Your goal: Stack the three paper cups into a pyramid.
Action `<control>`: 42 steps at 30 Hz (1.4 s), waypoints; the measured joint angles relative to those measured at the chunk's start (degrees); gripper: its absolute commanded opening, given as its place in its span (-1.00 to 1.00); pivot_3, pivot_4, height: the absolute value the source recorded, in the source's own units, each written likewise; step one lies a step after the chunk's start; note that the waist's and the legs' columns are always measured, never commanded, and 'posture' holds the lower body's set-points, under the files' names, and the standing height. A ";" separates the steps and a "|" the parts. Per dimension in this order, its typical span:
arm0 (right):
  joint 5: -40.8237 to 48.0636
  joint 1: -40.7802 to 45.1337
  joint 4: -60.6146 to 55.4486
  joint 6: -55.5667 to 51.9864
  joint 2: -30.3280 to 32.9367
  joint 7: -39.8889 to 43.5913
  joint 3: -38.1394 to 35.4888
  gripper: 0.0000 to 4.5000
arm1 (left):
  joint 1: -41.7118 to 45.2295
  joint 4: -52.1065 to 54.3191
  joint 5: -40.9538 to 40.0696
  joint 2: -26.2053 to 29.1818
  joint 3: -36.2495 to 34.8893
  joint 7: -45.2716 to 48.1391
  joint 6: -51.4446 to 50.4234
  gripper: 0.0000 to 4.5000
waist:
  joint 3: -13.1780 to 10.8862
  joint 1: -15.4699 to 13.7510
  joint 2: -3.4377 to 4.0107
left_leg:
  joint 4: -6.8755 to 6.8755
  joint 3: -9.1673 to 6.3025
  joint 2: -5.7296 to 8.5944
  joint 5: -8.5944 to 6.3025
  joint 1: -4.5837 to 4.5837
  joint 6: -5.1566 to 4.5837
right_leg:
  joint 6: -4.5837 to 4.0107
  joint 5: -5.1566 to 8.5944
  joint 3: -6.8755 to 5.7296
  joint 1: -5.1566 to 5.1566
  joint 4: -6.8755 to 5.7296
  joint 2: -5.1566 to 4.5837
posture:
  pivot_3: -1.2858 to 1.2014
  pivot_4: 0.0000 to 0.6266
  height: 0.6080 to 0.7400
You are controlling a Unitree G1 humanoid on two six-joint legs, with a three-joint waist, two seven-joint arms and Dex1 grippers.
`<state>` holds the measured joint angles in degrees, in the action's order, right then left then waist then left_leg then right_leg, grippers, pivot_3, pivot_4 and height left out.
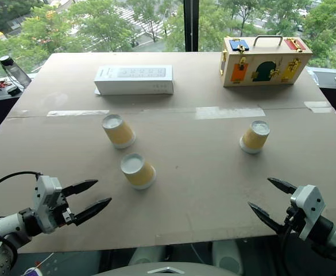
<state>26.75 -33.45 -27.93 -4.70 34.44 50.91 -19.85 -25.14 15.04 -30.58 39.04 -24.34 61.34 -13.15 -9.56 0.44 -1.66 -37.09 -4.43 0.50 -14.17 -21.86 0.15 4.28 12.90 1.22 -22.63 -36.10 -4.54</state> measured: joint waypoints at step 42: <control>4.16 2.28 -15.10 -4.89 -3.66 -8.82 5.03 1.00 | 43.16 -9.59 6.86 -5.49 27.48 1.42 -0.73 0.06 | -0.08 -0.79 0.15 | 0.00 -0.19 0.24 0.00 -0.10 -0.01 | -0.01 -0.32 -0.12 0.02 0.12 0.12 | 0.03 -0.52 1.00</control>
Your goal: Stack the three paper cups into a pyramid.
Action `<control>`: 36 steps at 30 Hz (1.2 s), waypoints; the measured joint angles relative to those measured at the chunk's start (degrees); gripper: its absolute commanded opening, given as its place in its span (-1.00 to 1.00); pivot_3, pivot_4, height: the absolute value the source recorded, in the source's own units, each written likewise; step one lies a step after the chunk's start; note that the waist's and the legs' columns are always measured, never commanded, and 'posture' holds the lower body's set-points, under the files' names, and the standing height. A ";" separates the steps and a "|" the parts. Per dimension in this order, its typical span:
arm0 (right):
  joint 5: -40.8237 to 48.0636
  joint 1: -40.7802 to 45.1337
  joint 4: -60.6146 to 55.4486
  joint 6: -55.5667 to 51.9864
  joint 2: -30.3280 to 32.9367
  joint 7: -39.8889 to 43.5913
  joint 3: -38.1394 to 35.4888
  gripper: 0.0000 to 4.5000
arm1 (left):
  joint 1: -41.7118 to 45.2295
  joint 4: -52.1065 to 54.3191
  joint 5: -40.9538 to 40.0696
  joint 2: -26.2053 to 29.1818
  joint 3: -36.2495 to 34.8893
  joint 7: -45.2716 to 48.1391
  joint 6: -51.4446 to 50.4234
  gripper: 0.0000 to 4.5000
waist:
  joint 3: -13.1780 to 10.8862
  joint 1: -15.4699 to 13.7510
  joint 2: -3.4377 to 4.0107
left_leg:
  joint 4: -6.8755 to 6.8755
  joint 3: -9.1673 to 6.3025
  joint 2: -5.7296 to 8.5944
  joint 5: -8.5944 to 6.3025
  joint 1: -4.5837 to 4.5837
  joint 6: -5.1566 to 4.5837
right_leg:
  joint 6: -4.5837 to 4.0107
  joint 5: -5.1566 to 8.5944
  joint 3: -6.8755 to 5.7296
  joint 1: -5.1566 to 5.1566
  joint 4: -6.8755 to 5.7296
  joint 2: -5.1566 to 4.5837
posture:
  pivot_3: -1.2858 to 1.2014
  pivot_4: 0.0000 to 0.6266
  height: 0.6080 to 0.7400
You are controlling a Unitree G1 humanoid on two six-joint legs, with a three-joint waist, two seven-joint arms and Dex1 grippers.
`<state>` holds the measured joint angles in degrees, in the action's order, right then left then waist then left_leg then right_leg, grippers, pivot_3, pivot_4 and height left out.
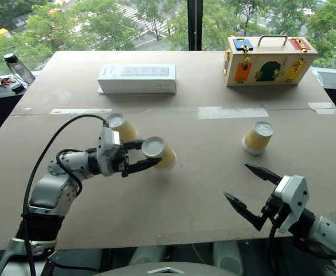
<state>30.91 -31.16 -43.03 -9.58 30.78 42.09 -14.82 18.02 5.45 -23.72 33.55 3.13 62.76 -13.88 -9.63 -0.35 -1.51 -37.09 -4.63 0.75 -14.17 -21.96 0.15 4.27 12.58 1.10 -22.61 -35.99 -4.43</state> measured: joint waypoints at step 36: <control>-0.37 10.01 -1.18 -1.43 -0.64 -2.71 6.04 1.00 | -19.59 15.62 -7.34 -2.06 -19.70 -15.43 -15.15 0.96 | -0.12 0.27 0.21 | 0.08 -0.17 -0.03 0.00 0.01 0.00 | -0.24 0.14 -0.01 0.03 0.06 0.04 | 0.03 -0.52 1.00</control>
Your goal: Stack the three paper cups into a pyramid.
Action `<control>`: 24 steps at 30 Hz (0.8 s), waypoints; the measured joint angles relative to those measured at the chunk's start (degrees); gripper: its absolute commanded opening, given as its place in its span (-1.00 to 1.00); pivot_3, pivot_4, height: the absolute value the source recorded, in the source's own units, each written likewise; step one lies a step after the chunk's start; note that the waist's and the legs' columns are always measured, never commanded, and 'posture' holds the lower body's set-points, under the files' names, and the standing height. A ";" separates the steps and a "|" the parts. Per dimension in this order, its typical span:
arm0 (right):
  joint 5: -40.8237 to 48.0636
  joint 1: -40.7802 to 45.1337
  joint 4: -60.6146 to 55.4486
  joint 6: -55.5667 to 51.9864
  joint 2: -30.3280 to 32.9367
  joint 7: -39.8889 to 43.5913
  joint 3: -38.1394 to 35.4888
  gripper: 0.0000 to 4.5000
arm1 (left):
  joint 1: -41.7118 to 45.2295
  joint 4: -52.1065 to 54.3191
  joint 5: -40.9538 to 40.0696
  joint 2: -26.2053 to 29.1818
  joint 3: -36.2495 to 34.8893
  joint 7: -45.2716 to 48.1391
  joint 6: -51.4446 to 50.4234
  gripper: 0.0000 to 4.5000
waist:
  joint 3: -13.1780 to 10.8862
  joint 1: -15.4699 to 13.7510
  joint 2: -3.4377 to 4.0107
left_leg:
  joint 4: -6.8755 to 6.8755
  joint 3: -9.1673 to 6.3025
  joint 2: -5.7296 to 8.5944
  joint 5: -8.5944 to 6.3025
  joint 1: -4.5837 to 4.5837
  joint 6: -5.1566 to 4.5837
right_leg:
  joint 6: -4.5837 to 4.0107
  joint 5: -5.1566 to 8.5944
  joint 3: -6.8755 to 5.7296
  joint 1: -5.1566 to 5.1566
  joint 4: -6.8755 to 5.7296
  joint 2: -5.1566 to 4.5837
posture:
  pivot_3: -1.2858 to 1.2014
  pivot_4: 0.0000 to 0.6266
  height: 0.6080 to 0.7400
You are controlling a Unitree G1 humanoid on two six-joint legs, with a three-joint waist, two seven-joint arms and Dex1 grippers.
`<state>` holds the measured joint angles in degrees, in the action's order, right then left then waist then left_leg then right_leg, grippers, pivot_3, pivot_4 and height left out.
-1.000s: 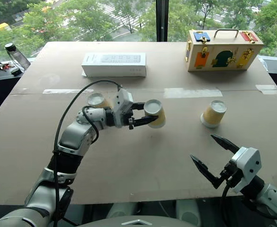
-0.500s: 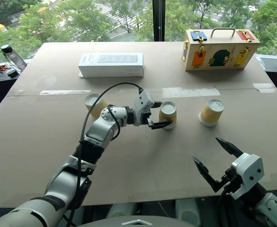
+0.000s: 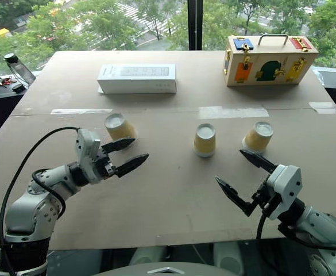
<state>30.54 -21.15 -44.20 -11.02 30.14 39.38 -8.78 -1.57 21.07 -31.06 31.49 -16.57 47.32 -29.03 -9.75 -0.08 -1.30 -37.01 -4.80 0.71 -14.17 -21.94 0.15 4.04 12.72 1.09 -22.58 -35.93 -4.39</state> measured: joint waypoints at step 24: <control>1.82 -2.73 0.95 0.32 3.05 4.46 1.84 1.00 | 19.46 -24.82 9.64 2.57 5.44 -4.66 9.54 -0.03 | 0.02 -0.50 -0.03 | -0.05 -0.07 0.05 0.00 -0.03 0.01 | 0.23 -0.15 -0.08 0.03 -0.01 0.05 | 0.03 -0.52 1.00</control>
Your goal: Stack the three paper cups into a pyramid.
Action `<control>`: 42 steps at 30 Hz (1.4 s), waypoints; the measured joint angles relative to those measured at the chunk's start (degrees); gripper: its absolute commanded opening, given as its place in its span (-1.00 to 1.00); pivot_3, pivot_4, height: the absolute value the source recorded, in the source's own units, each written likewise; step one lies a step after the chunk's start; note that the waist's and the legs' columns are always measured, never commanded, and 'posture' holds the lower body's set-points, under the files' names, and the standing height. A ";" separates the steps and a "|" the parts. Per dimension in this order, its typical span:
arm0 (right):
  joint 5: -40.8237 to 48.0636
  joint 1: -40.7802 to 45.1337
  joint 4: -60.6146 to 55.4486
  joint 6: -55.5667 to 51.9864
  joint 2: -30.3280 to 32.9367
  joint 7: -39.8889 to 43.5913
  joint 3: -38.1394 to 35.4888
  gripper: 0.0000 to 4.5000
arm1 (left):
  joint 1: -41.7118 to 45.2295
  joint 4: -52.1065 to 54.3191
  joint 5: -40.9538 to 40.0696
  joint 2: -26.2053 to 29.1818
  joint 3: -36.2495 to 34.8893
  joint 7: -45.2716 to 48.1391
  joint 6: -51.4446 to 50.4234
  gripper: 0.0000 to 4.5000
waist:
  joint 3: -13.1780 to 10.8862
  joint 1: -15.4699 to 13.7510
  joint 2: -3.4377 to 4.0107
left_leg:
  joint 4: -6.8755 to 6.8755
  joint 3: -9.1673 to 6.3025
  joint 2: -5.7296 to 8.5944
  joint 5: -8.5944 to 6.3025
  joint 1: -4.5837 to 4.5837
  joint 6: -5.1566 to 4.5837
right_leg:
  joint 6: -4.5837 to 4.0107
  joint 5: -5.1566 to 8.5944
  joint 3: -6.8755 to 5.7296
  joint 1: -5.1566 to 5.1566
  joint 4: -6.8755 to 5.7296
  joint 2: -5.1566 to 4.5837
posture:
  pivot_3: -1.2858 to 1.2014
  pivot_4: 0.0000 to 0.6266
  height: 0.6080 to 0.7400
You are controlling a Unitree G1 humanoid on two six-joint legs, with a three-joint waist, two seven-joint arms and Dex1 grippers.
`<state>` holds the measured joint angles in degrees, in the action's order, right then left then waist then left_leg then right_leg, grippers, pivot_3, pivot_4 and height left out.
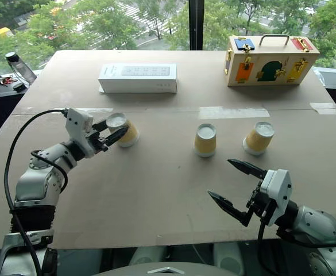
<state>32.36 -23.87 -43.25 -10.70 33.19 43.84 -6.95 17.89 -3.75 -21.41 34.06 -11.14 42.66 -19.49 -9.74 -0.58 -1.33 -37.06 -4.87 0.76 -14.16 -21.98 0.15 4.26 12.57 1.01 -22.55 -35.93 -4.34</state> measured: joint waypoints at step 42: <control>-11.42 -19.59 -10.24 5.17 -8.79 -11.03 -0.80 1.00 | 14.05 -5.95 3.34 -9.20 20.18 17.29 1.45 -0.03 | -0.01 1.13 -0.02 | -0.07 -0.02 -0.02 0.00 -0.05 0.00 | 0.02 0.01 0.05 -0.02 -0.02 0.06 | 0.03 -0.52 1.00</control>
<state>20.94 -43.46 -53.49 -5.53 24.40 32.81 -7.75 31.94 -9.70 -18.08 24.86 9.04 59.95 -18.05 -9.75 0.55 -1.34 -37.13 -4.89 0.75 -14.16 -22.03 0.15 4.28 12.59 1.06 -22.57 -35.95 -4.28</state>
